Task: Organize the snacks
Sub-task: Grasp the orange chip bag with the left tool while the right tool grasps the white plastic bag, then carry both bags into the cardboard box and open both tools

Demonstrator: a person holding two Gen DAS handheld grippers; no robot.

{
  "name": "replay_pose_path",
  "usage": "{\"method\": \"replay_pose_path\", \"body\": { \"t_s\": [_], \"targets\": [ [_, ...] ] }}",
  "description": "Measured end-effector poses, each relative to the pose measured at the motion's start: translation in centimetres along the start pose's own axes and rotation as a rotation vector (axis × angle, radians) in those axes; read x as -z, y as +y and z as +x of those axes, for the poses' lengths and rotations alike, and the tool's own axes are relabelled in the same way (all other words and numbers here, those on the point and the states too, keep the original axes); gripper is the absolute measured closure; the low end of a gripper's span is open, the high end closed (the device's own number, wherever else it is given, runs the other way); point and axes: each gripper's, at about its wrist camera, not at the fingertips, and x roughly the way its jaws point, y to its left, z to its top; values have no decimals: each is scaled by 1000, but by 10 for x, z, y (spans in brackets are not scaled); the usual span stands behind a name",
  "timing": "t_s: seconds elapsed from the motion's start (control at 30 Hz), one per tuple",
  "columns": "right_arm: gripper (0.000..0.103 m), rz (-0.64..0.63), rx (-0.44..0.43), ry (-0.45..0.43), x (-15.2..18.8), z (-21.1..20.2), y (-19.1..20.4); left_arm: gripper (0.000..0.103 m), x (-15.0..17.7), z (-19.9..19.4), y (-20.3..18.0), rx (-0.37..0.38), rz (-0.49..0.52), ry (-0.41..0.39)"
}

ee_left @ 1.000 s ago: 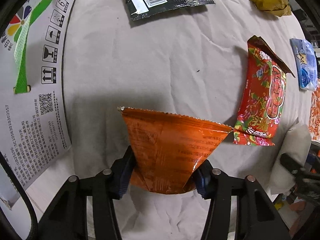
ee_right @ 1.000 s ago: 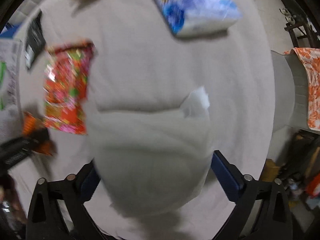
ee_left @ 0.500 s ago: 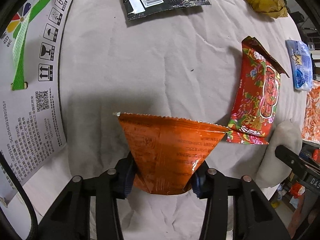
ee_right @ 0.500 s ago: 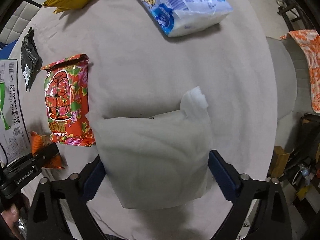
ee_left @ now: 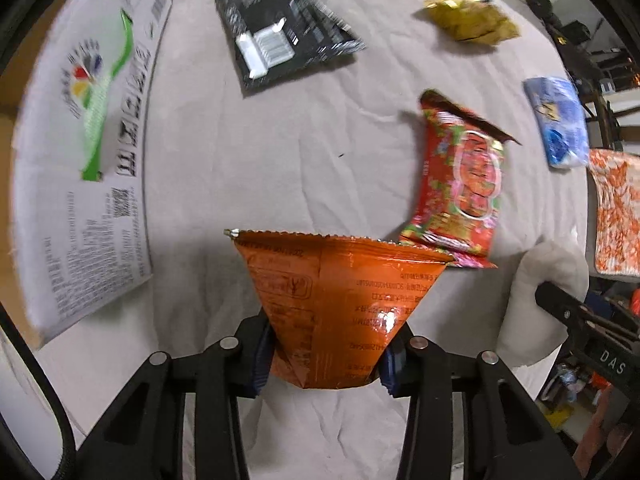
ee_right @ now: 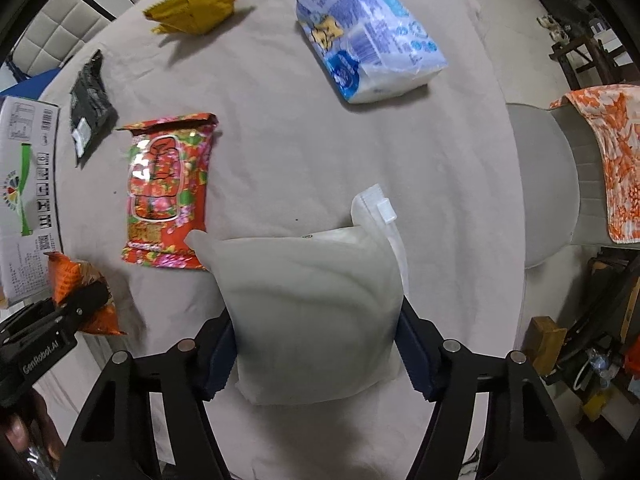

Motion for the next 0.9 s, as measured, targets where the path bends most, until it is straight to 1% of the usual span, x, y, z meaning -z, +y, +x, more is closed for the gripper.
{"method": "replay_pose_path", "body": {
  "t_s": [0.1, 0.33, 0.5, 0.63, 0.77, 0.9],
  "targets": [
    [31, -6, -2, -30, 21, -30, 24, 64, 12, -16, -4, -21, 31, -37],
    [32, -16, -13, -95, 44, -66, 32, 64, 40, -62, -24, -43, 101, -137],
    [32, -22, -46, -128, 52, -87, 24, 64, 51, -100, -33, -22, 118, -201],
    [32, -33, -75, -174, 60, -119, 27, 64, 56, -124, -41, 0, 125, -242],
    [32, -53, -107, -228, 65, -149, 40, 64, 56, -143, -43, 19, 124, -286],
    [32, -79, -141, -272, 68, -178, 63, 64, 61, -175, -31, 45, 123, -328]
  ]
}}
